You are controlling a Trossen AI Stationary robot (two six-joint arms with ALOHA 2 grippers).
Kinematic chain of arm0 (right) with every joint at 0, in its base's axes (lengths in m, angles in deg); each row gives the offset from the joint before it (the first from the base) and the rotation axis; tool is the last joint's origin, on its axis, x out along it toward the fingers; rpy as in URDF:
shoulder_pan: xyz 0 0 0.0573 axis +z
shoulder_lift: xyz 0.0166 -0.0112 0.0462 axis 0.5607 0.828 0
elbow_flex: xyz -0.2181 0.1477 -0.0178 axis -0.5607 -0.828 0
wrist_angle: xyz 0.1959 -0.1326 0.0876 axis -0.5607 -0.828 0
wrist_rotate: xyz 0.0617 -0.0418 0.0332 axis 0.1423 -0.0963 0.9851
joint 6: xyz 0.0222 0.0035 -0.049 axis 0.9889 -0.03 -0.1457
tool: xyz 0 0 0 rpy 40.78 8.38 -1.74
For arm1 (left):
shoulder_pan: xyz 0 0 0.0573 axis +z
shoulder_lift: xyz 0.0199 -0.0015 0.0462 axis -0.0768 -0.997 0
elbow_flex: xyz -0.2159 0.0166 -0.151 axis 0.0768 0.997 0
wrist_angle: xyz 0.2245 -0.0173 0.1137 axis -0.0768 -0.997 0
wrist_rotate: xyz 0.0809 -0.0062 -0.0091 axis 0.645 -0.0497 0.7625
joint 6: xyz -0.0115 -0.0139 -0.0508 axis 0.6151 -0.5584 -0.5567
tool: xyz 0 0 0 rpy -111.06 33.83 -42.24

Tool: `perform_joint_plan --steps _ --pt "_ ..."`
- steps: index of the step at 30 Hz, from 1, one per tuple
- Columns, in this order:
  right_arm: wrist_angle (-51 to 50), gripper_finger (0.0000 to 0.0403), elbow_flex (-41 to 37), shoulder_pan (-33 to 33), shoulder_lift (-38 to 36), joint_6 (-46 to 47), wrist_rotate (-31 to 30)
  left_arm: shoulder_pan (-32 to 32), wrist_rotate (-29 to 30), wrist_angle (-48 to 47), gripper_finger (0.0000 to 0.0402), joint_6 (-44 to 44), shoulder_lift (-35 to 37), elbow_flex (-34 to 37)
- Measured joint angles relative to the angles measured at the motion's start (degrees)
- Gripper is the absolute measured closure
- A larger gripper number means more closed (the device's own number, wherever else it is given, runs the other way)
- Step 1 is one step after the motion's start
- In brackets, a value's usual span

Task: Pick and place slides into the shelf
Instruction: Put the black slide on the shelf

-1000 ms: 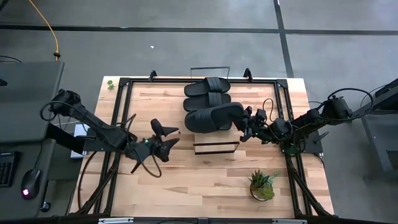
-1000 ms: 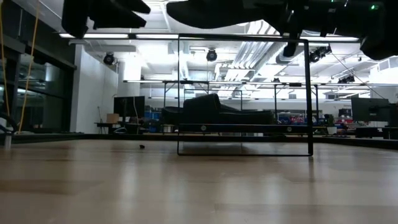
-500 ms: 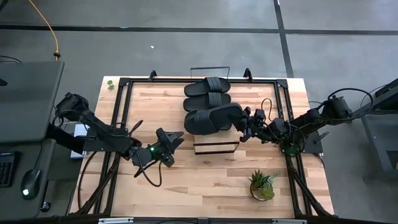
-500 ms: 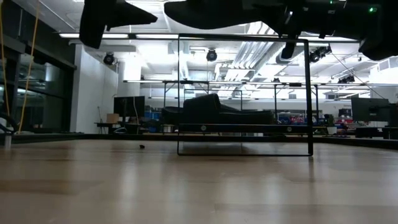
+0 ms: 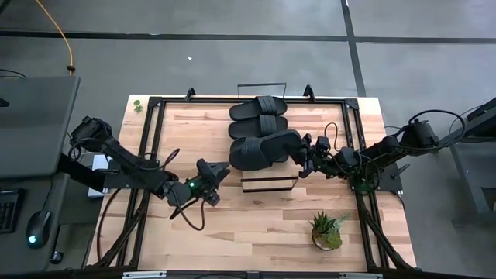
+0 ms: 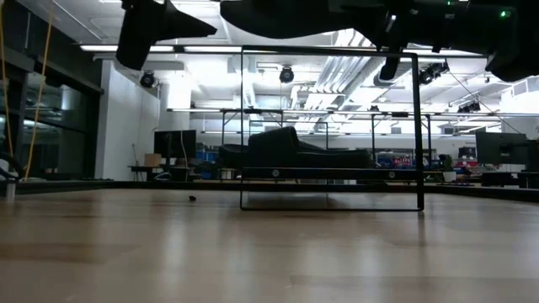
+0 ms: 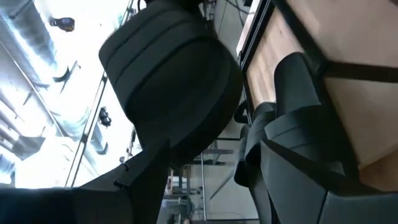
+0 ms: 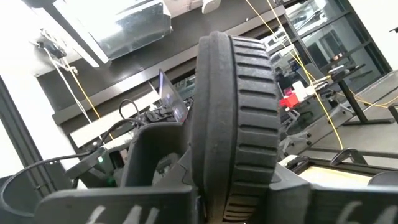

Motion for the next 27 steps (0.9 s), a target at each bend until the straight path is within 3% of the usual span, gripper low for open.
perform_joint_plan --steps 18,27 --pt "-1.8 0.037 1.0 0.0 0.0 0.2 0.8 1.5 -3.7 -0.1 0.0169 -0.8 0.0 0.0" --pt "-3.6 0.037 9.5 -0.1 5.9 -0.1 4.5 3.4 -5.2 1.7 0.022 0.4 0.0 0.0"
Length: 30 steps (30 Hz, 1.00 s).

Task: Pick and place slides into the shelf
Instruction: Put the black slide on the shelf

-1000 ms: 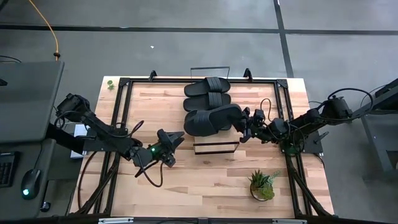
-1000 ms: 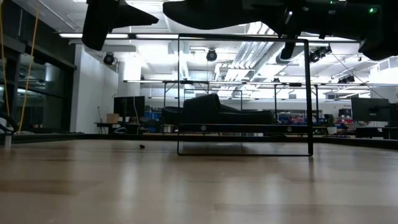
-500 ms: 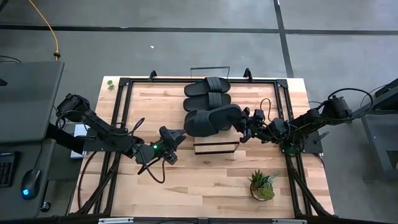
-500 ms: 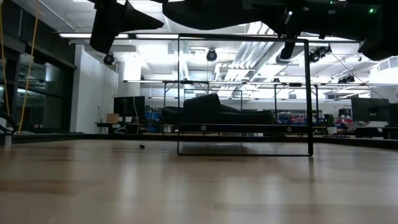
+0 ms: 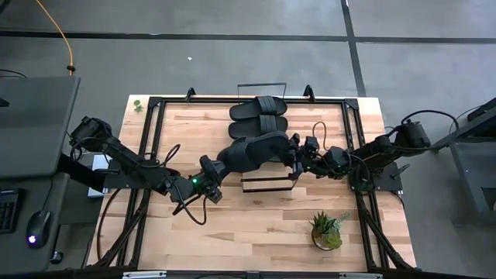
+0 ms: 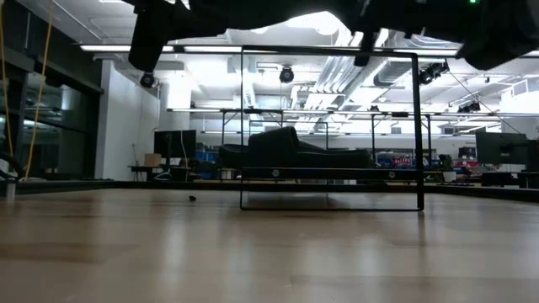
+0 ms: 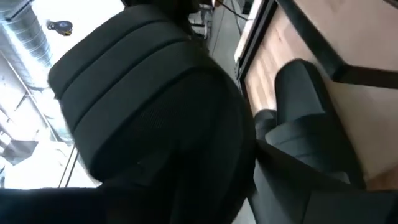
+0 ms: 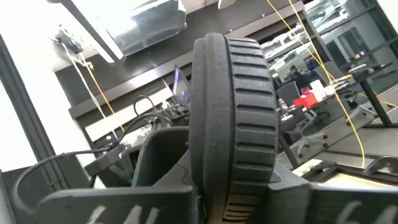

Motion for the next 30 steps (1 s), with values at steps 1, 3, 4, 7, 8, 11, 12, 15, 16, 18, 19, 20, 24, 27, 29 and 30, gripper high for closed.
perform_joint_plan --steps 1,3,4,7,8,11,12,15,16,18,19,20,24,27,29,30 --pt "0.0 0.037 0.8 0.0 0.8 0.0 0.0 -0.1 0.3 -0.5 0.0226 0.0 0.0 0.0" --pt "0.1 0.037 1.5 -0.3 2.0 0.1 0.1 -0.2 1.1 -1.4 0.0235 0.0 0.0 0.0" --pt "0.1 0.037 1.6 -0.6 2.3 0.4 0.4 -0.3 1.6 -1.7 0.0239 -0.1 0.0 0.0" --pt "0.0 0.037 1.6 -1.5 3.1 1.7 1.0 -0.9 3.1 -2.6 0.0247 -1.0 0.0 0.0" --pt "0.0 0.037 1.6 -1.5 3.2 1.9 1.2 -0.9 3.4 -2.7 0.0249 -1.0 0.0 0.0" --pt "0.2 0.037 1.6 -1.5 3.4 1.9 1.3 -0.9 3.9 -2.7 0.0256 -1.2 0.0 0.0" --pt "0.3 0.037 1.6 -1.5 3.4 1.9 1.3 -0.9 3.9 -2.7 0.0258 -1.4 -0.1 0.0" --pt "0.3 0.037 1.6 -1.5 3.4 1.9 1.4 -0.9 4.0 -2.6 0.0268 -1.6 -0.1 0.0" --pt "0.3 0.037 1.6 -1.5 3.4 1.9 1.4 -0.9 4.1 -2.6 0.0273 -1.7 0.0 0.0" --pt "0.3 0.037 1.6 -1.5 3.4 1.8 1.4 -0.9 4.2 -2.6 0.0284 -1.8 -0.1 0.0" --pt "0.3 0.037 1.6 -1.5 3.4 1.8 1.4 -0.9 4.2 -2.6 0.029 -1.9 -0.1 0.0" --pt "0.2 0.037 1.6 -1.5 3.4 1.8 1.4 -0.9 4.2 -2.6 0.0298 -2.1 0.0 0.0" --pt "0.0 0.0363 1.6 -1.5 3.4 1.7 1.0 -0.9 4.2 -3.0 0.0332 -3.2 0.0 0.0" --pt "-0.5 0.0362 1.6 -1.5 3.4 1.5 1.0 -0.9 4.2 -4.4 0.0357 -3.3 0.0 0.0" --pt "-0.6 0.0362 1.6 -1.5 3.4 1.3 1.1 -0.9 4.2 -5.0 0.0369 -4.1 0.0 0.0" --pt "-0.6 0.0362 1.6 -1.5 3.5 1.2 1.2 -0.9 4.1 -5.2 0.0373 -4.4 0.0 0.0"
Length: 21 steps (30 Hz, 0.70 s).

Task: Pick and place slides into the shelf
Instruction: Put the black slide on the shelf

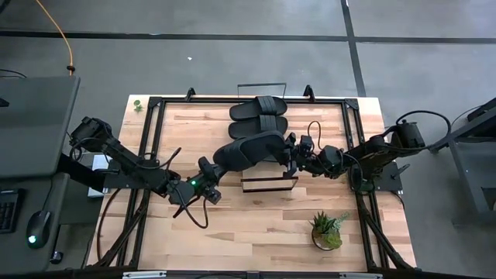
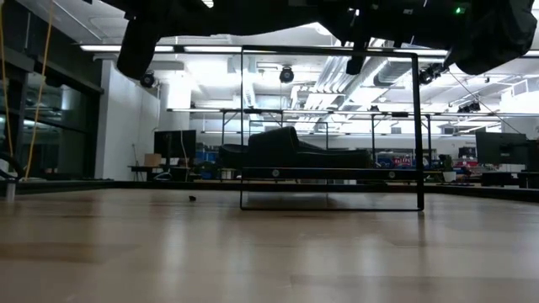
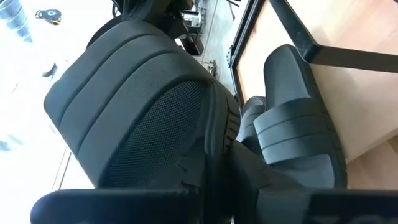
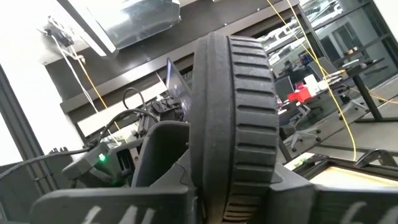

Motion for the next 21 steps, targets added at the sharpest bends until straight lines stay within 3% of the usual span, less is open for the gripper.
perform_joint_plan --steps 21 --pt "0.1 0.0319 0.0 0.0 0.0 -6.1 0.0 0.1 -0.1 -0.3 0.0373 -3.1 0.0 0.0"
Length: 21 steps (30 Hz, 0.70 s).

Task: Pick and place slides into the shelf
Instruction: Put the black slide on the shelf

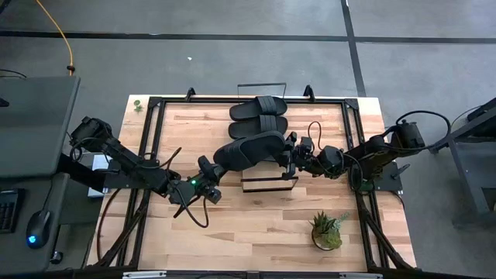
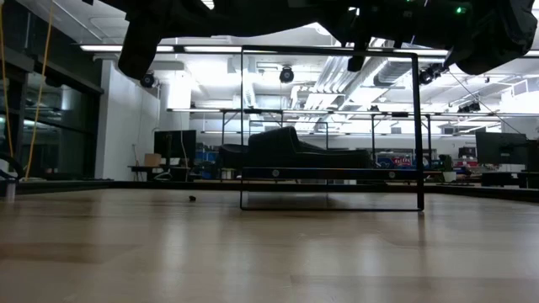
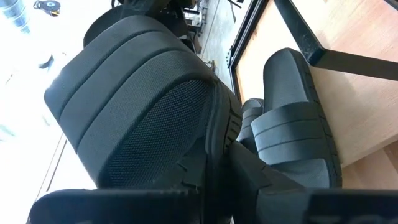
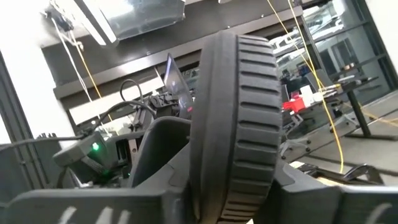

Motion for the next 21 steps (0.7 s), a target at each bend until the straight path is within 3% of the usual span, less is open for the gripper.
perform_joint_plan --steps 7,15,21 --pt "-0.3 0.0272 0.0 0.1 0.0 -5.9 -1.5 0.0 0.0 0.0 0.0376 -1.8 0.0 0.0" --pt "-0.5 0.0216 0.0 0.1 0.0 -14.1 -11.6 0.1 -0.6 -0.2 0.0379 -5.2 0.0 -0.1" --pt "-6.6 0.0191 0.0 0.1 -3.4 -16.7 -17.2 0.2 -0.3 -2.7 0.0374 -7.7 0.0 -0.1"
